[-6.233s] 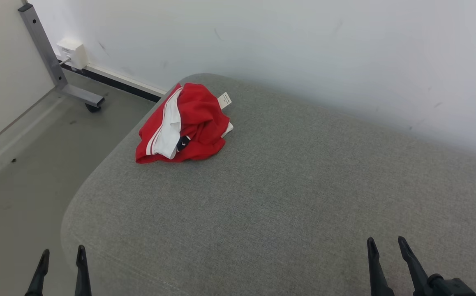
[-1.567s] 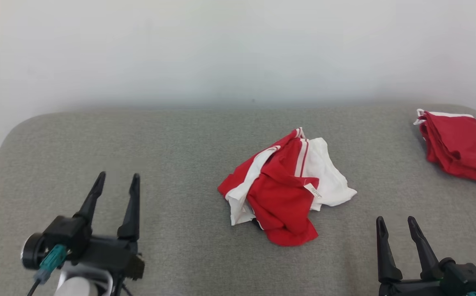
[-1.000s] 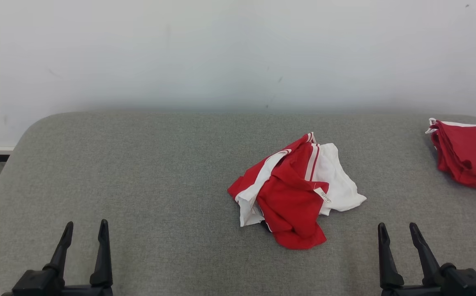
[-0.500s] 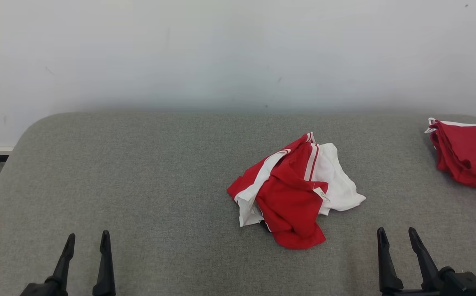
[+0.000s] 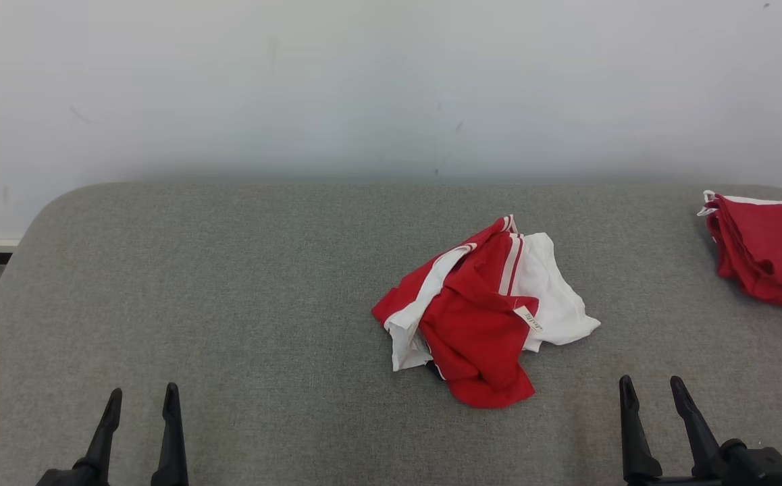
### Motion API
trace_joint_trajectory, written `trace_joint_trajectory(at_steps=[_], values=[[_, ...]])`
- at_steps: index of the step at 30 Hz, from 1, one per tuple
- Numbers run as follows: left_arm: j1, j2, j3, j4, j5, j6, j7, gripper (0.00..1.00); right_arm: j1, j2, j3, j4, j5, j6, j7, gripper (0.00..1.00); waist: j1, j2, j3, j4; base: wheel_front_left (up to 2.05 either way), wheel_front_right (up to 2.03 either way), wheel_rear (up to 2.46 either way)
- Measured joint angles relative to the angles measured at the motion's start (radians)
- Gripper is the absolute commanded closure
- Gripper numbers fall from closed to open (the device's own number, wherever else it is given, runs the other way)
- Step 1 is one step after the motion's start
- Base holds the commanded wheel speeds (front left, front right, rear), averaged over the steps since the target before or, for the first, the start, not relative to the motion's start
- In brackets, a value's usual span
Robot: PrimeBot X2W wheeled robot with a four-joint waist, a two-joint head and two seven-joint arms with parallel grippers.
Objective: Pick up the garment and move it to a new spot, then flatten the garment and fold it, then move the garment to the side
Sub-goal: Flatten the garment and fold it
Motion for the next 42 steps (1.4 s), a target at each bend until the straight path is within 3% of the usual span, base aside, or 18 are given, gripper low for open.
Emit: trace_joint_trajectory(at_steps=[27, 35, 42], values=[[-0.007, -0.022, 0.035, 0.015, 0.043, -0.035, 0.0, 0.0, -0.003, 0.0, 0.007, 0.007, 0.002, 0.0, 0.0, 0.0, 0.0, 0.0, 0.0, -0.015, 0.0, 0.0, 0.0], [-0.149, 0.026, -0.016, 0.025, 0.062, -0.054, 0.026, 0.0, -0.016, 0.0, 0.019, 0.01, 0.015, 0.0, 0.0, 0.0, 0.0, 0.0, 0.009, -0.061, 0.0, 0.0, 0.0], [-0.272, 0.022, -0.097, 0.034, 0.067, -0.067, 0.056, 0.0, -0.018, 0.0, 0.024, 0.012, 0.025, 0.0, 0.0, 0.0, 0.0, 0.0, 0.027, -0.117, 0.0, 0.0, 0.0]])
